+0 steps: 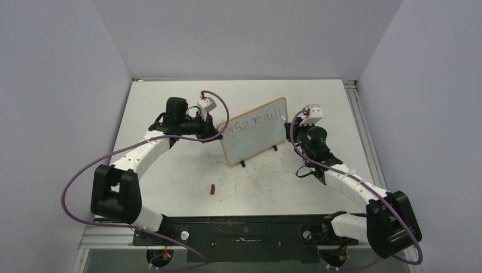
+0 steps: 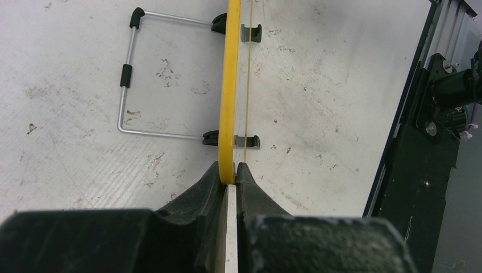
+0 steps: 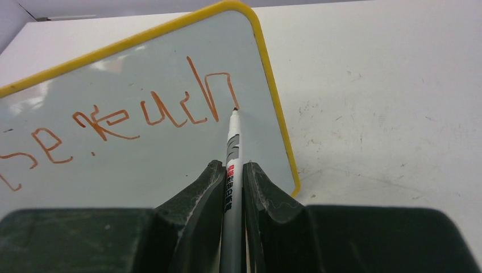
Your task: Write a sentence on the whiteboard
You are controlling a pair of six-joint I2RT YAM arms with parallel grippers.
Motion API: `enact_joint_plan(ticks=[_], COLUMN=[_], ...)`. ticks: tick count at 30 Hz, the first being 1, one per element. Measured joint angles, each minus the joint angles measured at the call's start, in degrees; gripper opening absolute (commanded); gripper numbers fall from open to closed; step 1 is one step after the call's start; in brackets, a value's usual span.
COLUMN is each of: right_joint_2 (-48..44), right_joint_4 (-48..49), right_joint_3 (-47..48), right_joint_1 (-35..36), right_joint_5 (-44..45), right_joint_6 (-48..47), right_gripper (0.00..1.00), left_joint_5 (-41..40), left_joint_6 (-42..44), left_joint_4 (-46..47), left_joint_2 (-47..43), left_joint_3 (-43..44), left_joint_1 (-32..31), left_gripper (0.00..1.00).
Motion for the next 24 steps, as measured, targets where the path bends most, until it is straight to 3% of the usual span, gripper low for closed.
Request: enact_joint_plan(ticks=[10,17,24], right_joint_2=[-12.8,-9.8,-2.9], right_joint_4=[-3.1,-3.0,2.1], right_joint_3=[-2.3,-5.1,-5.6], right_joint_1=[2.2,10.8,15.1], right_joint_5=[-5.3,-11.6,-14.3], right_joint_6=[1.6,2.9,5.0], right_gripper=[0.05,0.05,0.05], left_joint_5=[0.0,-0.1,-0.4], left_joint_6=[0.0,0.0,0.0], left_joint_4=[0.0,0.0,0.0], left_joint_2=[0.0,0.0,-0.1], left_joint_3=[0.0,0.0,0.0], left_joint_1=[0.0,-0.1,-0.2], left_gripper=[0.00,0.00,0.00])
